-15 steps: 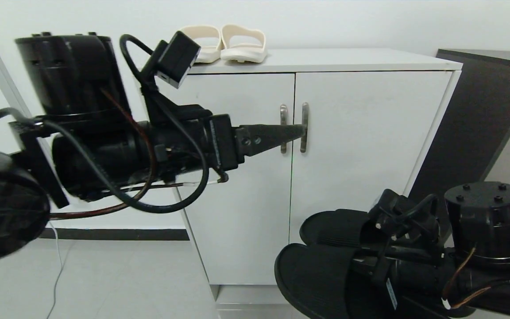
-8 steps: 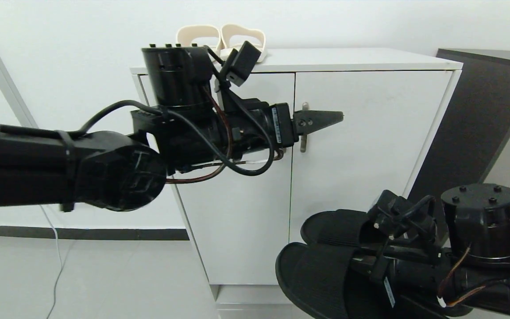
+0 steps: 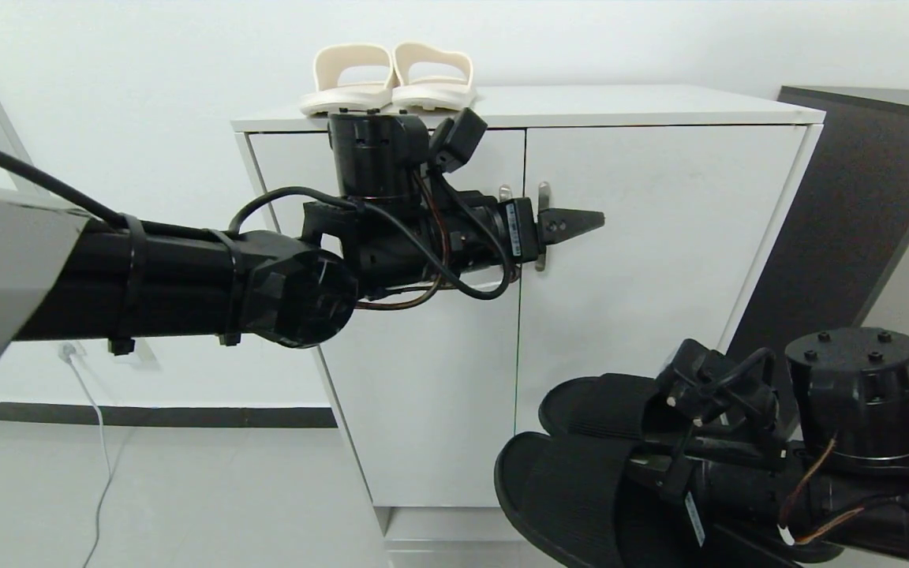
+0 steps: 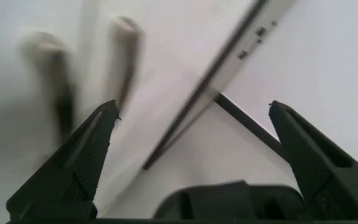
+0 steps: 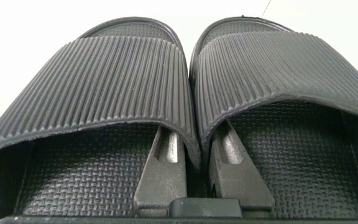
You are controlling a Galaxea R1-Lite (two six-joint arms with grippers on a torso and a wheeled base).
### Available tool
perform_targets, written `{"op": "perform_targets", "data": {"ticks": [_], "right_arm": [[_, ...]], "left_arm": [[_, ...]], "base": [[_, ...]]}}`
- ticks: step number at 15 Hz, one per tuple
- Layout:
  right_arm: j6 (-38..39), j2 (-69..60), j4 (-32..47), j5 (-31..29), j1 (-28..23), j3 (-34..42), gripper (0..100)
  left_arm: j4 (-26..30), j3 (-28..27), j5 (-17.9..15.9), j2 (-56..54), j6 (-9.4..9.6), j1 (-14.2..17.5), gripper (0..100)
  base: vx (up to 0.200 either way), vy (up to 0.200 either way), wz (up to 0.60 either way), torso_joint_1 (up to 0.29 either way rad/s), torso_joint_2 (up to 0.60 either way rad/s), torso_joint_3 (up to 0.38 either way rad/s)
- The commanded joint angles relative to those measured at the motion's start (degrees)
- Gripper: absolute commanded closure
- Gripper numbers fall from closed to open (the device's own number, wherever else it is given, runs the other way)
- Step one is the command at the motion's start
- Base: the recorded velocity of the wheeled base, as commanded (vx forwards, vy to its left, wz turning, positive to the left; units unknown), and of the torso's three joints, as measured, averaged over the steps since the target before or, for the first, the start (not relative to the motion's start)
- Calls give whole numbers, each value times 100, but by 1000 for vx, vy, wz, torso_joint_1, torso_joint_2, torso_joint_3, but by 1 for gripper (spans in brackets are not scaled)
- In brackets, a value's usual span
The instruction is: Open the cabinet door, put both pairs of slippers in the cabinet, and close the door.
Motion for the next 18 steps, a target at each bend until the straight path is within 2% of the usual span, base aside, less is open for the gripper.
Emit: {"op": "perform_targets", "data": {"ticks": [1,7,12,13,18], "right_arm": [[-2,17,-3,1,3,0,100],[-28,8,-3,10,12,44,100],[-28,17,-3,10,12,44,100],[-28,17,-3,19,12,53,100],[-37,26,-3,28,30,70,100]], "left_arm": [[-12,-71,125,24,-4,17,0],[-3,-291,459,173,5,8,0],[6,-476,512,375,5,-36,0],[-3,-476,512,366,14,-36,100],[-29,-238,512,191,23,-36,100]], "base": [[0,0,0,0,0,0],[0,0,0,0,0,0],[0,0,0,0,0,0],[0,0,0,0,0,0],[0,0,0,0,0,0]]}}
